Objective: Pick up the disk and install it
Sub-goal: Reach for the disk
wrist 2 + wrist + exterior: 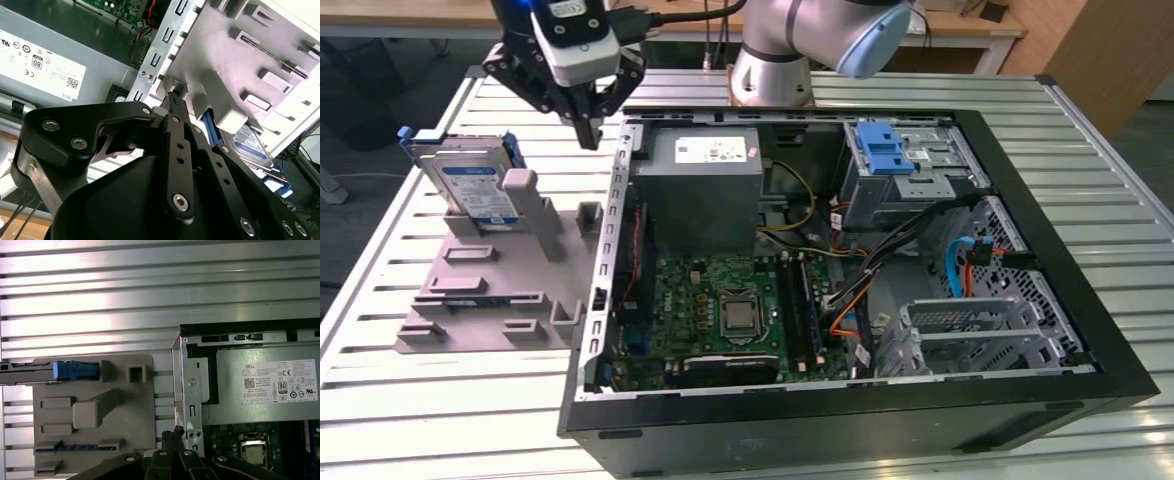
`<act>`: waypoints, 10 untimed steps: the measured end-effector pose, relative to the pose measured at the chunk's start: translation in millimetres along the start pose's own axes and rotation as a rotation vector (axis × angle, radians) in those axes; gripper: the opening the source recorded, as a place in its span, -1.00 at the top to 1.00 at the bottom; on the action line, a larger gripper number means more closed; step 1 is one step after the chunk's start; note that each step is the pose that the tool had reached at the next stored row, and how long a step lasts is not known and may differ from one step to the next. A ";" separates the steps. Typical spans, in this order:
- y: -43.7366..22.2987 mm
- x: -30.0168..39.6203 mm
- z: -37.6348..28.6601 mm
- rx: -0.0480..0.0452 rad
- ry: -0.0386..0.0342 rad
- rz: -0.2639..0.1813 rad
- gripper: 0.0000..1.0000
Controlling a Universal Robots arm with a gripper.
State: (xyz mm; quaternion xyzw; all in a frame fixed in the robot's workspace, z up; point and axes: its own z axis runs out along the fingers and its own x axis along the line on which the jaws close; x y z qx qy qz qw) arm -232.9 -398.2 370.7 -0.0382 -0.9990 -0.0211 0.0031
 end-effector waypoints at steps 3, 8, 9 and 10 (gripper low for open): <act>-0.1 1.5 0.3 0.0000 0.0003 0.000 0.79; -0.3 4.0 0.7 0.0001 0.0007 0.000 0.79; -0.4 4.5 0.8 0.0001 0.0008 0.000 0.79; -0.4 5.0 0.9 0.0001 0.0009 0.000 0.79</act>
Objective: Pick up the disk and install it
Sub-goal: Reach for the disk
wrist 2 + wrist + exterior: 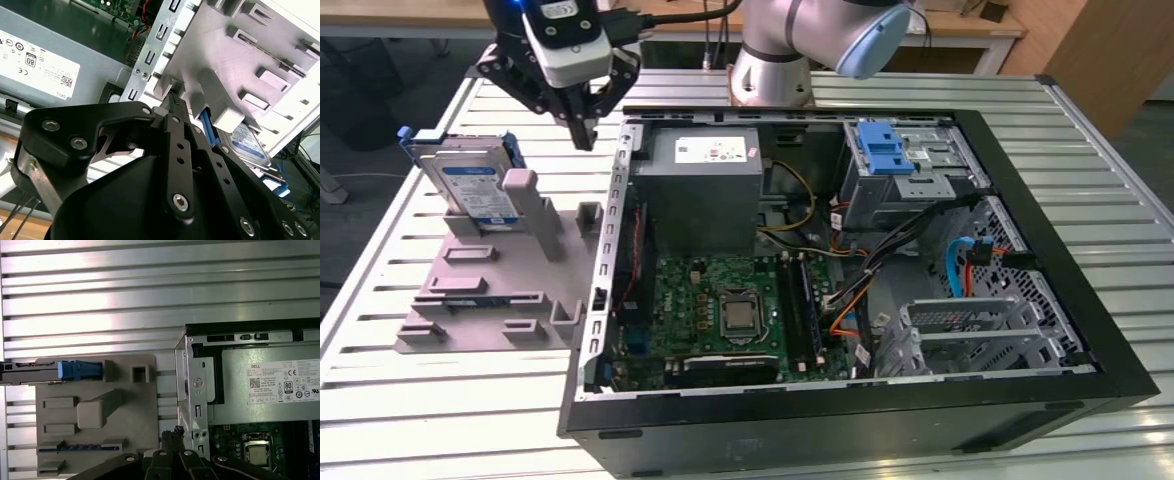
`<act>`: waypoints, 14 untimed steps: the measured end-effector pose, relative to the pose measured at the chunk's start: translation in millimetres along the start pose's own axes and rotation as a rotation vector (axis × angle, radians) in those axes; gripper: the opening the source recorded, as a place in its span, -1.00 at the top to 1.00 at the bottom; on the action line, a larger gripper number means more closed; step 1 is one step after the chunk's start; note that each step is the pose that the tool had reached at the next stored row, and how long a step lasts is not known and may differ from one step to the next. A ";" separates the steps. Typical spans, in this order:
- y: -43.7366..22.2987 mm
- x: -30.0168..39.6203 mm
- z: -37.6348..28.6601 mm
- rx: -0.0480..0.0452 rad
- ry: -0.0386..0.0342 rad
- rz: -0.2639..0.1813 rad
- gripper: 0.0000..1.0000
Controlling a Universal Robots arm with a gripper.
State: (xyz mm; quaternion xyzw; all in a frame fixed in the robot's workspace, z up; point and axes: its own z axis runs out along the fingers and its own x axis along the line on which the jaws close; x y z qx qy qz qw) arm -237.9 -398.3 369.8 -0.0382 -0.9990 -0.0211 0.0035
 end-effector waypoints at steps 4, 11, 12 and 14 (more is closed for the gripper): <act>-0.2 1.9 0.3 0.0000 0.0003 0.000 0.79; -0.8 9.4 1.4 0.0000 0.0004 0.000 0.79; -0.8 9.5 1.4 0.0000 0.0004 0.000 0.79; -0.8 9.6 1.5 0.0000 0.0005 0.000 0.79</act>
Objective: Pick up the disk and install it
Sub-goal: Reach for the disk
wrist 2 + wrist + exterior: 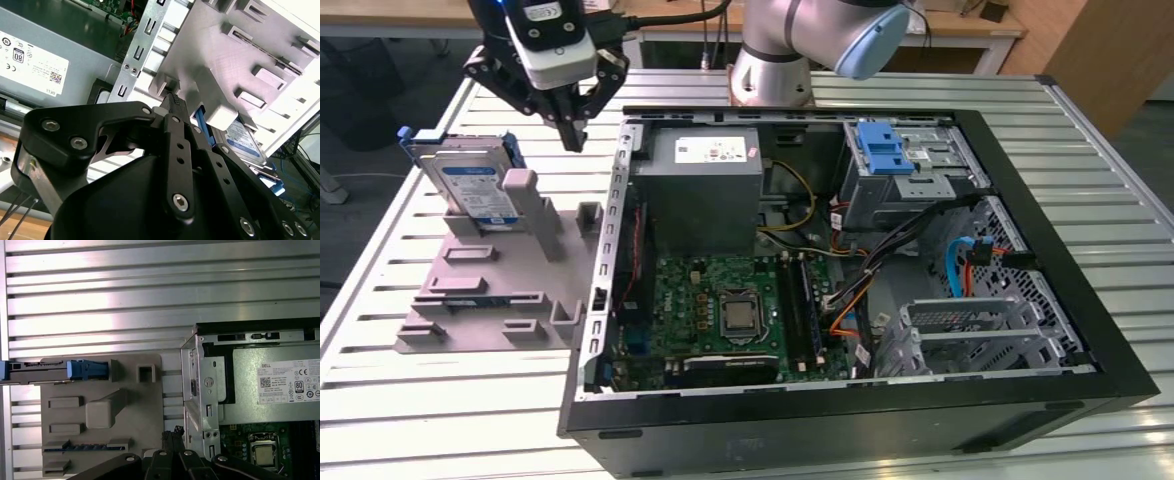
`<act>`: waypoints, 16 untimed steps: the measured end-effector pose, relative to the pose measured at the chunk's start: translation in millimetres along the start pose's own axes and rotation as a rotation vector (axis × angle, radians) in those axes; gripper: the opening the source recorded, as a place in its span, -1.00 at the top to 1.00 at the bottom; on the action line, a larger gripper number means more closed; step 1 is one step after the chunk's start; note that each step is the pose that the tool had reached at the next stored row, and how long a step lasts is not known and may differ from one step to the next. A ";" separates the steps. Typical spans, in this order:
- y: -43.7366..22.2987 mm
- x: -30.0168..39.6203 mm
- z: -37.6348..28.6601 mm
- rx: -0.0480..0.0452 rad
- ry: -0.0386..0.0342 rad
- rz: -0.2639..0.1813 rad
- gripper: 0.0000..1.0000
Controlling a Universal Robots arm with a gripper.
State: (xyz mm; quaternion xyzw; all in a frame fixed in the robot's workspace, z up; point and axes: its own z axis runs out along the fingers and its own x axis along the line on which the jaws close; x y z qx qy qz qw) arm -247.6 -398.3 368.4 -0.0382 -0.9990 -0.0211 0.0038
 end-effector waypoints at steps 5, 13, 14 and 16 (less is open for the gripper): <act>0.0 0.5 0.1 0.0000 0.0002 0.000 0.79; -0.3 12.7 1.3 0.0000 0.0006 0.000 0.79; -0.2 12.7 1.3 0.0001 0.0007 0.000 0.79; -0.2 12.7 1.3 0.0001 0.0006 0.000 0.79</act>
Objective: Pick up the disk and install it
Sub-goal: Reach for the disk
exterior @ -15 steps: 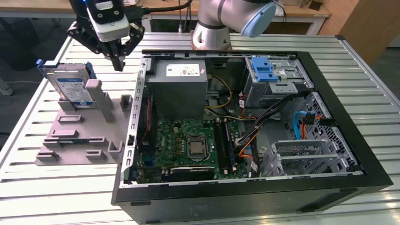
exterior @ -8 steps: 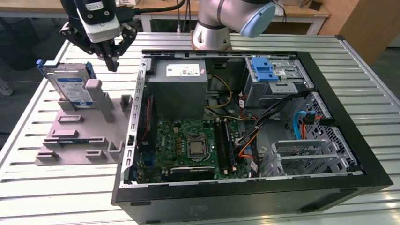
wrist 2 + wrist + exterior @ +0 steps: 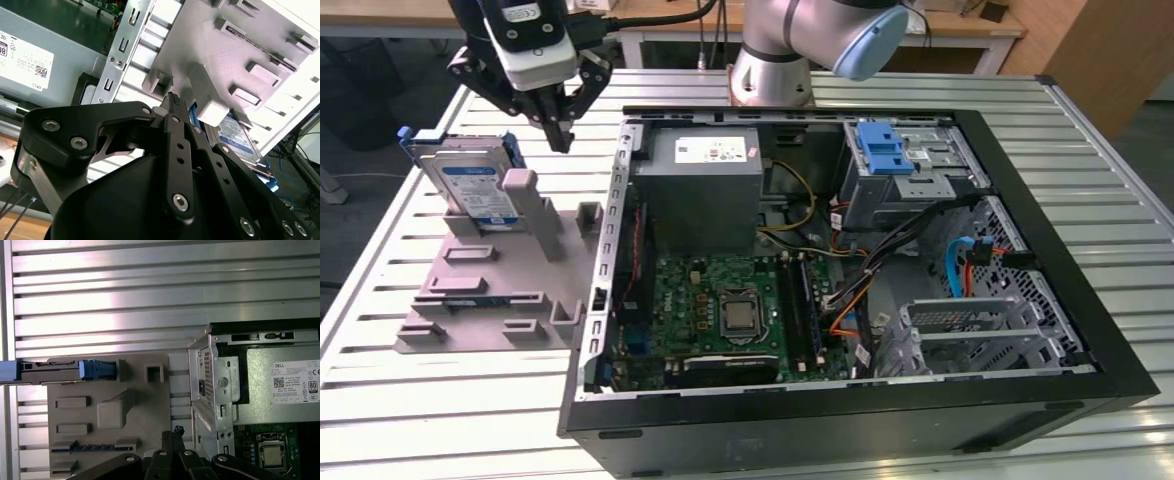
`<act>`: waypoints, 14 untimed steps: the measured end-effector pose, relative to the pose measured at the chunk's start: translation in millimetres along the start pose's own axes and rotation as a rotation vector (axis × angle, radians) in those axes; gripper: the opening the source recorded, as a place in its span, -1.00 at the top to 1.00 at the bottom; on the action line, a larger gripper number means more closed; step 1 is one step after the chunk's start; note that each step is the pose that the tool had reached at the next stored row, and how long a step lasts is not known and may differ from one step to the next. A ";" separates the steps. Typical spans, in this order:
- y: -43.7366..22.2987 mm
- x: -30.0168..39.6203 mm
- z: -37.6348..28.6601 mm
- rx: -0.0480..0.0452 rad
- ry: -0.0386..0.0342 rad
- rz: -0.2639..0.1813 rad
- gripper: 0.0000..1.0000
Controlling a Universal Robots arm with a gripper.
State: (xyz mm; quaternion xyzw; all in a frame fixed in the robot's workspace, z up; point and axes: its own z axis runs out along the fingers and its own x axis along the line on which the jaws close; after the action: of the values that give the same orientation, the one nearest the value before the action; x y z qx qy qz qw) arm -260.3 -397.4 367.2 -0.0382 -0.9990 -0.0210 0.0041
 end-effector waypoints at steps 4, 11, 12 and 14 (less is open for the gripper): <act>1.9 0.8 0.1 0.0000 0.0000 0.000 0.79; 9.3 7.2 0.5 -0.0001 -0.0001 0.000 0.79; 9.7 8.6 0.6 0.0000 0.0000 0.000 0.79; 10.5 11.9 0.7 0.0000 0.0000 0.000 0.79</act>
State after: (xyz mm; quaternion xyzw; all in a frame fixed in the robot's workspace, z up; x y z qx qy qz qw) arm -271.4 -386.0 367.1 -0.0382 -0.9990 -0.0210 0.0041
